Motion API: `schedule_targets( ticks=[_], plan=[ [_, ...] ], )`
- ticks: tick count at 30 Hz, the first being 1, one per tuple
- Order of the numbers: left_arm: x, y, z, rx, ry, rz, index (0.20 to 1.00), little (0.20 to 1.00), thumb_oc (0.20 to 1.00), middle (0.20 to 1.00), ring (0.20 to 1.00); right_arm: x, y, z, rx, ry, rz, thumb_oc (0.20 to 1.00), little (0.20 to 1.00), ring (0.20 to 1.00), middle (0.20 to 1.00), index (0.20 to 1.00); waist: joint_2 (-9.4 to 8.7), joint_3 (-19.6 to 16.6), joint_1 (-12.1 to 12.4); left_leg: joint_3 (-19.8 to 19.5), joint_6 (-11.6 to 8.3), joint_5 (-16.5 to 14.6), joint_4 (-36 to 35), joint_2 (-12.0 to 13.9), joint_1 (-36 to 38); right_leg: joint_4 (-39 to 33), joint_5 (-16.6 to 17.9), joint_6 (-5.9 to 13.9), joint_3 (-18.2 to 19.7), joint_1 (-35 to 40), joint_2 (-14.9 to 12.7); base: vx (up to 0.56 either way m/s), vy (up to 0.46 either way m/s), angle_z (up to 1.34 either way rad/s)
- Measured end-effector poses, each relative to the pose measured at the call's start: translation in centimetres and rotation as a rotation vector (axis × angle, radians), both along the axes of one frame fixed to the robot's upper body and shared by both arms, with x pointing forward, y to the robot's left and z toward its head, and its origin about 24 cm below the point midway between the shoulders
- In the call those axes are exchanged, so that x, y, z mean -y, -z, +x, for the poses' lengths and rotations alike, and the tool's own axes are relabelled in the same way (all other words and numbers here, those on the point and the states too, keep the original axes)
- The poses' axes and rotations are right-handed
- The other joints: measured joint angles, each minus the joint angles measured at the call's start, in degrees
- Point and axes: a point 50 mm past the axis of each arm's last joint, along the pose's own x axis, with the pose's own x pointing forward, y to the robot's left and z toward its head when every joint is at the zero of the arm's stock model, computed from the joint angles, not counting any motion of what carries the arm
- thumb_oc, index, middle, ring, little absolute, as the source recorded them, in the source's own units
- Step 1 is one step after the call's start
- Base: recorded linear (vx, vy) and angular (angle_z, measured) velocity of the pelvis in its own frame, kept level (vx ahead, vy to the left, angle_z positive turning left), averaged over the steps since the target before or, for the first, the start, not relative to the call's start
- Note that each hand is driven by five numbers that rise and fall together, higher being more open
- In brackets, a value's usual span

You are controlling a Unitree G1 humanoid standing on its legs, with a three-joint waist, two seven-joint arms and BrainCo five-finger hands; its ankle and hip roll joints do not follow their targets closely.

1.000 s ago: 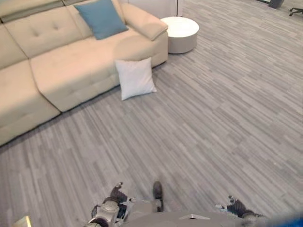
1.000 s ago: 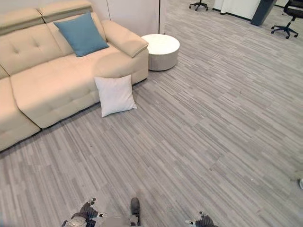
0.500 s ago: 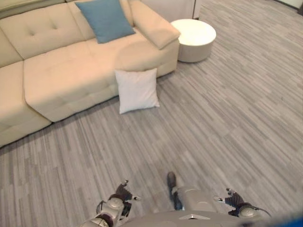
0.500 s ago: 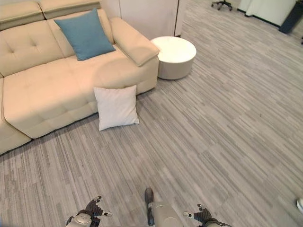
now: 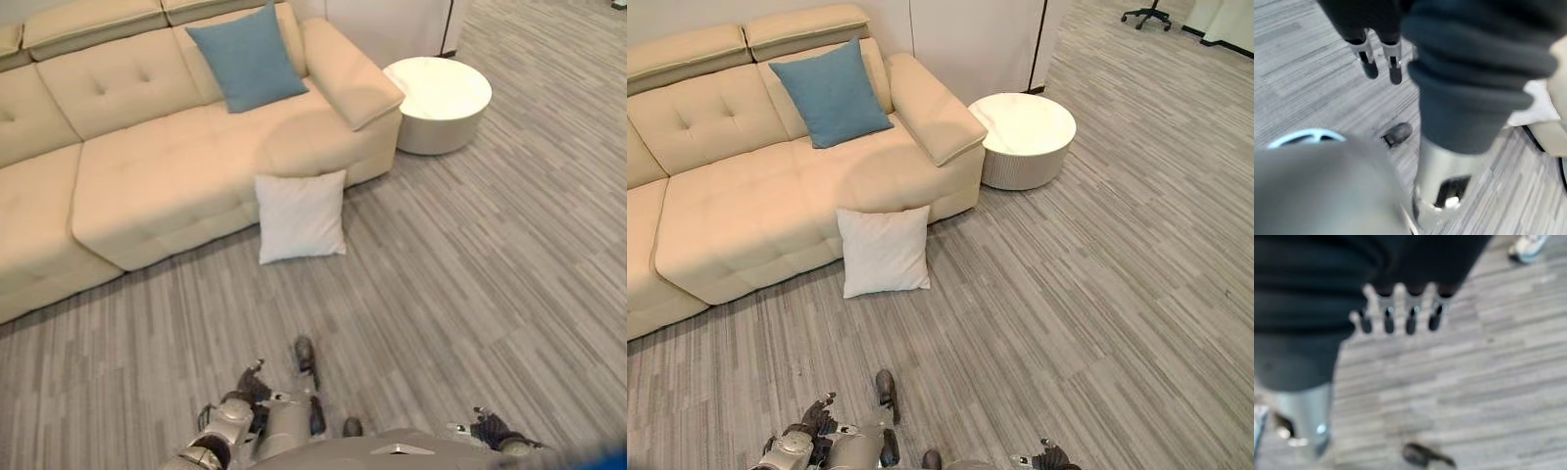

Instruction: Pick up all the scattered cushions and arrange them neatly on the sofa.

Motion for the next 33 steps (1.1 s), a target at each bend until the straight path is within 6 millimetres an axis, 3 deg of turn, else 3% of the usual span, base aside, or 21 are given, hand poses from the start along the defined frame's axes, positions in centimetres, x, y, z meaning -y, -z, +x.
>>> schedule_targets(
  ticks=[2, 3, 4, 6, 8, 9, 10, 12, 13, 15, 17, 19, 20, 22, 24, 27, 28, 29, 31, 32, 33],
  plan=[
    [0.3, 0.4, -1.0, -0.024, -0.006, -0.011, 1.000, 1.000, 1.000, 1.000, 1.000, 0.3, 0.0, -0.4, -0.009, 0.003, -0.006, 1.000, 1.000, 1.000, 1.000, 1.000, 1.50, -1.22, 0.24, -0.05, 4.68, -1.41, 0.04, -1.65, 2.94, 2.39, -0.41, 0.76, 1.35, 0.82, 2.12, 0.43, 0.096, -0.39],
    [0.4, 0.8, -2.0, -0.055, -0.007, -0.011, 1.000, 1.000, 1.000, 1.000, 1.000, 0.2, 0.1, -1.0, -0.022, 0.004, -0.004, 1.000, 1.000, 1.000, 1.000, 1.000, 3.79, -2.43, 0.22, -0.74, 9.26, -1.99, -1.20, -1.11, 6.89, 6.15, -2.79, 3.77, 1.81, 1.67, 4.97, 0.38, 0.147, -0.53],
    [-1.0, 0.7, -2.5, -0.084, -0.007, 0.028, 1.000, 1.000, 1.000, 1.000, 1.000, -1.2, 0.5, -1.4, -0.028, -0.001, 0.040, 1.000, 1.000, 1.000, 1.000, 1.000, 0.92, -2.90, 0.40, -2.69, 11.11, -0.95, -3.95, -2.03, 11.19, 16.74, -9.03, 5.48, 0.46, -1.10, 2.78, 0.37, 0.145, -0.43],
    [-0.7, 0.7, -2.2, -0.083, 0.024, 0.031, 1.000, 1.000, 1.000, 1.000, 1.000, -1.0, 0.3, -0.9, 0.003, -0.013, 0.038, 1.000, 1.000, 1.000, 1.000, 1.000, 0.76, -3.29, -0.82, -3.54, 10.19, -1.99, -4.03, -2.63, 13.00, 34.83, -11.13, 6.90, -2.77, -8.57, -3.27, 0.19, 0.105, 0.04],
    [0.2, 0.1, 0.0, -0.023, 0.048, 0.016, 1.000, 1.000, 1.000, 1.000, 1.000, -0.8, 0.1, -0.7, 0.015, -0.018, 0.036, 1.000, 1.000, 1.000, 1.000, 1.000, 0.94, -2.57, -1.04, -5.29, 10.64, -3.80, -3.96, -3.16, 13.84, 45.44, -11.11, 8.19, -1.71, -15.75, -8.40, 0.19, 0.057, 0.44],
    [0.5, -0.3, 1.2, 0.002, 0.070, 0.015, 1.000, 1.000, 1.000, 1.000, 1.000, -1.0, 0.0, -0.1, 0.033, -0.024, 0.043, 1.000, 1.000, 1.000, 1.000, 1.000, 1.26, -1.56, -1.88, -6.59, 9.55, -3.32, -3.93, -2.99, 15.01, 52.16, -10.95, 8.50, -0.49, -20.72, -10.60, 0.29, 0.003, 0.70],
    [0.7, -0.3, 1.4, 0.009, 0.073, 0.012, 1.000, 1.000, 1.000, 1.000, 1.000, -1.0, 0.0, 0.0, 0.039, -0.024, 0.045, 1.000, 1.000, 1.000, 1.000, 1.000, 1.65, -1.17, -2.13, -7.94, 9.67, -4.38, -3.95, -2.62, 16.39, 52.46, -10.86, 8.56, -0.07, -22.94, -11.49, 0.38, -0.024, 0.66],
    [1.0, -0.4, 1.7, 0.021, 0.079, 0.004, 1.000, 1.000, 1.000, 1.000, 1.000, -1.1, -0.1, 0.3, 0.045, -0.027, 0.045, 1.000, 1.000, 1.000, 1.000, 1.000, 2.76, -0.25, -2.24, -9.06, 9.35, -6.62, -3.87, -1.33, 18.53, 47.20, -10.80, 8.28, -0.02, -26.27, -11.12, 0.23, -0.063, 0.31],
    [0.8, -0.2, 1.2, 0.001, 0.070, 0.006, 1.000, 1.000, 1.000, 1.000, 1.000, -1.2, -0.2, 1.1, 0.069, -0.038, 0.048, 1.000, 1.000, 1.000, 1.000, 1.000, 3.09, 0.51, -2.68, -9.93, 8.03, -7.57, -3.62, -0.04, 19.78, 37.45, -9.75, 7.98, -0.22, -28.63, -9.87, 0.27, -0.095, 0.36],
    [0.6, 0.0, 0.6, -0.012, 0.062, 0.010, 1.000, 1.000, 1.000, 1.000, 1.000, -1.4, -0.4, 1.6, 0.086, -0.044, 0.053, 1.000, 1.000, 1.000, 1.000, 1.000, 2.10, 1.08, -2.81, -10.79, 6.58, -8.73, -3.69, 0.27, 20.79, 31.54, -6.96, 8.20, 0.34, -31.86, -9.03, 0.30, -0.113, 0.40],
    [0.2, 0.3, -0.5, -0.044, 0.061, 0.021, 1.000, 1.000, 1.000, 1.000, 1.000, -1.4, -0.3, 1.4, 0.074, -0.043, 0.054, 1.000, 1.000, 1.000, 1.000, 1.000, 0.15, 1.31, -3.35, -13.55, 4.23, -10.59, -3.15, 0.26, 21.75, 18.51, -2.24, 9.02, 1.35, -32.85, -8.72, 0.20, -0.085, 0.67],
    [0.3, 0.6, -1.2, -0.063, 0.062, 0.019, 1.000, 1.000, 1.000, 1.000, 1.000, -1.0, 0.0, 0.1, 0.036, -0.025, 0.047, 1.000, 1.000, 1.000, 1.000, 1.000, -0.98, 1.12, -3.81, -15.63, 2.00, -12.02, -2.29, 0.22, 23.42, 17.56, 5.46, 8.64, 0.90, -31.17, -8.57, 0.19, -0.125, 0.66],
    [0.4, 0.7, -1.6, -0.070, 0.055, 0.011, 1.000, 1.000, 1.000, 1.000, 1.000, -0.8, -0.1, 0.1, 0.035, -0.024, 0.041, 1.000, 1.000, 1.000, 1.000, 1.000, -0.63, 1.06, -3.52, -16.03, 0.93, -13.24, -1.42, 1.42, 23.73, 16.71, 7.74, 6.89, 0.76, -29.74, -7.54, 0.13, -0.121, 0.44],
    [1.1, 0.8, -1.6, -0.072, 0.070, -0.006, 1.000, 1.000, 1.000, 1.000, 1.000, -0.4, -0.2, 0.2, 0.041, -0.019, 0.033, 1.000, 1.000, 1.000, 1.000, 1.000, 1.04, 0.31, -3.43, -15.62, -0.51, -14.12, 1.97, 4.54, 23.26, 12.43, 7.73, 4.03, -1.08, -25.54, -5.23, 0.14, -0.137, 0.44],
    [1.4, 0.6, -0.8, -0.050, 0.093, -0.014, 1.000, 1.000, 1.000, 1.000, 1.000, -0.4, -0.2, 0.2, 0.052, -0.014, 0.037, 1.000, 1.000, 1.000, 1.000, 1.000, 0.79, -0.42, -4.17, -14.04, -3.93, -13.03, 7.64, 4.93, 20.72, 8.28, 7.77, 2.81, -2.83, -21.76, -4.98, 0.08, -0.101, 0.74],
    [1.5, 0.1, 0.7, -0.015, 0.106, -0.012, 1.000, 1.000, 1.000, 1.000, 1.000, -0.6, -0.3, 0.7, 0.066, -0.017, 0.040, 1.000, 1.000, 1.000, 1.000, 1.000, -0.50, -0.50, -4.37, -11.81, -7.40, -13.09, 20.01, 5.13, 14.02, 5.48, 8.34, -1.39, -3.65, -19.72, -5.76, 0.07, -0.052, 0.50],
    [1.7, 0.0, 1.1, -0.004, 0.107, -0.015, 1.000, 1.000, 1.000, 1.000, 1.000, -0.5, -0.4, 1.1, 0.075, -0.019, 0.037, 1.000, 1.000, 1.000, 1.000, 1.000, -1.26, 0.04, -3.65, -9.68, -8.35, -13.35, 27.07, 5.63, 9.86, 4.32, 8.42, -2.28, -3.68, -18.36, -6.40, 0.18, 0.007, 0.30],
    [1.8, 0.0, 1.1, -0.004, 0.106, -0.018, 1.000, 1.000, 1.000, 1.000, 1.000, -0.4, -0.4, 1.0, 0.069, -0.017, 0.031, 1.000, 1.000, 1.000, 1.000, 1.000, -1.46, 0.17, -3.76, -7.92, -8.03, -13.41, 28.22, 6.68, 8.38, 3.22, 8.31, -2.44, -3.91, -17.46, -6.48, 0.19, 0.062, 0.19],
    [1.8, 0.1, 0.9, -0.013, 0.107, -0.019, 1.000, 1.000, 1.000, 1.000, 1.000, -0.5, -0.3, 1.0, 0.063, -0.017, 0.032, 1.000, 1.000, 1.000, 1.000, 1.000, -1.59, 0.21, -3.92, -3.65, -7.28, -13.09, 26.26, 9.08, 6.94, 0.71, 8.31, -2.43, -4.20, -15.12, -6.54, 0.17, 0.084, 0.13],
    [1.9, 0.3, 0.3, -0.028, 0.104, -0.024, 1.000, 1.000, 1.000, 1.000, 1.000, -0.1, -0.4, 0.8, 0.058, -0.015, 0.023, 1.000, 1.000, 1.000, 1.000, 1.000, -1.28, 0.14, -4.00, -2.43, -6.91, -12.18, 15.95, 10.13, 8.06, -0.25, 8.51, -2.70, -5.29, -14.23, -6.38, 0.21, 0.137, 0.04],
    [1.9, 0.4, 0.0, -0.036, 0.106, -0.025, 1.000, 1.000, 1.000, 1.000, 1.000, 0.0, -0.5, 1.0, 0.067, -0.017, 0.021, 1.000, 1.000, 1.000, 1.000, 1.000, -0.82, 0.19, -4.14, -3.12, -7.32, -11.04, 13.12, 11.19, 7.54, -0.48, 8.44, -2.69, -5.70, -13.26, -6.17, 0.21, 0.134, -0.01]
  ],
)
